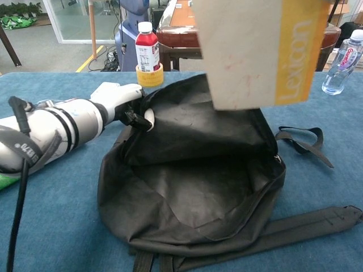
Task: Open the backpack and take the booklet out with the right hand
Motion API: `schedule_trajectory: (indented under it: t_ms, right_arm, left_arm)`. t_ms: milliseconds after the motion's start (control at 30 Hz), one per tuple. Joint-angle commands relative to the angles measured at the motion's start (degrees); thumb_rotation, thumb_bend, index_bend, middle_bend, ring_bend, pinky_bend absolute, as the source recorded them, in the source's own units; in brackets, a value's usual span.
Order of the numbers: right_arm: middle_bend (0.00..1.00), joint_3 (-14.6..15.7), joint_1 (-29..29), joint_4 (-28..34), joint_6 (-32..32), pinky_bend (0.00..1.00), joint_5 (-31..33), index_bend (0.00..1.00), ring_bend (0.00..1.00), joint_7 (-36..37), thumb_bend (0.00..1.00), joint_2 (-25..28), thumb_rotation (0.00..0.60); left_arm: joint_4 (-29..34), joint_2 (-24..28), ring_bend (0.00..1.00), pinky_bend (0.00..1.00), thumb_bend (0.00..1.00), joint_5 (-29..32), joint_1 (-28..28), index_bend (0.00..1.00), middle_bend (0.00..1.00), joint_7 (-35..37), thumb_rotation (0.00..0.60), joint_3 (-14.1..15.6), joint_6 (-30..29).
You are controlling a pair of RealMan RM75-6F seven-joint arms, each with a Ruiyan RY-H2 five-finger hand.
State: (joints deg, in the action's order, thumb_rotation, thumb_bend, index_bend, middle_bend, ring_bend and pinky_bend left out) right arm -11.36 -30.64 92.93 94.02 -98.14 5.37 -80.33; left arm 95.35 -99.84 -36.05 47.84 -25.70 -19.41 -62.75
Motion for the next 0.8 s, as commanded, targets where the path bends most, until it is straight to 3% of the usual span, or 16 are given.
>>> schedule_trajectory:
  t_ms: [33, 333, 400, 467, 533, 600, 733, 800]
  right_arm:
    - [0.65, -2.6, 1.5, 1.0, 1.6, 0.58, 2.4, 0.84, 0.55, 1.6, 0.52, 2.9, 0.6]
    - [0.65, -5.5, 1.0, -3.7, -3.3, 0.58, 9.5, 0.84, 0.55, 1.3, 0.52, 3.6, 0.6]
    - [0.65, -5.3, 0.0, -6.6, -5.9, 0.58, 11.0, 0.84, 0.55, 0.8, 0.52, 2.0, 0.6]
    - [0.65, -5.0, -1.4, -10.9, -8.3, 0.58, 11.8, 0.84, 0.55, -0.4, 0.52, -0.5, 0.6]
    - [0.65, -4.6, -2.5, -14.2, -9.9, 0.58, 12.2, 0.84, 0.55, -0.1, 0.52, -2.9, 0.6]
    - [0.65, -4.4, -3.6, -17.3, -11.7, 0.58, 12.8, 0.84, 0.55, 0.7, 0.52, -5.7, 0.6]
    - [0.62, -3.4, -5.6, -21.5, -15.5, 0.58, 13.7, 0.83, 0.55, 0.6, 0.52, -9.9, 0.6]
    - [0.56, -2.3, -6.3, -21.2, -18.7, 0.57, 14.3, 0.75, 0.5, 0.1, 0.52, -10.6, 0.6]
  left_arm:
    - [2.6, 2.1, 0.38, 0.05, 0.79, -3.8, -1.5, 0.62, 0.5, 1.1, 0.6, 2.9, 0.3]
    - [9.0, 6.8, 0.37, 0.05, 0.78, -8.0, -3.3, 0.55, 0.48, 2.5, 0.6, 6.9, 2.3]
    - [10.7, 8.3, 0.33, 0.05, 0.73, -8.2, -3.2, 0.47, 0.44, 2.5, 0.6, 7.6, 3.5]
    - [12.8, 10.0, 0.29, 0.05, 0.61, -8.2, -3.0, 0.33, 0.39, 2.4, 0.599, 7.9, 4.7]
    - [14.7, 11.4, 0.26, 0.05, 0.46, -8.8, -2.9, 0.2, 0.34, 2.5, 0.558, 8.3, 5.2]
    - [16.5, 12.5, 0.24, 0.05, 0.38, -10.4, -3.2, 0.13, 0.32, 2.7, 0.486, 8.8, 4.8]
    - [18.5, 12.7, 0.2, 0.05, 0.33, -14.0, -4.2, 0.03, 0.29, 3.4, 0.396, 9.5, 2.7]
    - [18.7, 12.4, 0.18, 0.05, 0.32, -15.4, -4.7, 0.01, 0.28, 4.3, 0.375, 9.6, 1.6]
